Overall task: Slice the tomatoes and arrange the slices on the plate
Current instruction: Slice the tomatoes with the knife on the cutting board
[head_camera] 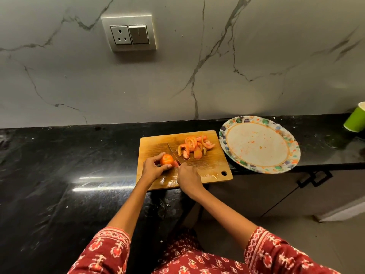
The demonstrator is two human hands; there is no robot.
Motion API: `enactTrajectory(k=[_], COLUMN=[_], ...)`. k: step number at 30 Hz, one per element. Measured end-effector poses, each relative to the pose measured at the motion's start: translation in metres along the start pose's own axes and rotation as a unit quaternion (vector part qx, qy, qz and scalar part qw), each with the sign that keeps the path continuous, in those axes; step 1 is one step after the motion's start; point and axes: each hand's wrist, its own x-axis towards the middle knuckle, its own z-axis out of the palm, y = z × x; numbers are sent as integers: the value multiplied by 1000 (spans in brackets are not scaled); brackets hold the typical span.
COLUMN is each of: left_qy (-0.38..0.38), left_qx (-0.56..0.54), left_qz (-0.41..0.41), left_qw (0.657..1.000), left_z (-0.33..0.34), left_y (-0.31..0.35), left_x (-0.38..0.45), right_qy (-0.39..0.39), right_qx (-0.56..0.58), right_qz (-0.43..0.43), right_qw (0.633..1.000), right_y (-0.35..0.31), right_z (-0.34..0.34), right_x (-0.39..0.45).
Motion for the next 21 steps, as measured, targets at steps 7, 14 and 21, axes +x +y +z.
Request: enactTrajectory(k=[7, 14, 21], left_qy=[2, 8, 10], left_qx=[11, 14, 19], left_qz=[-12, -18, -18], left_qw=[1000, 1000, 1000], left_z=[2, 3, 3], left_y=[2, 1, 3], left_x=[1, 2, 2], right_qy=[-6, -8, -8], right_qx=[2, 7, 20], right_qz=[10, 22, 6], right_qw=[1000, 1000, 1000], right_y=[-6, -2, -9], right_z=[1, 6, 5], right_x=[-2, -3, 3])
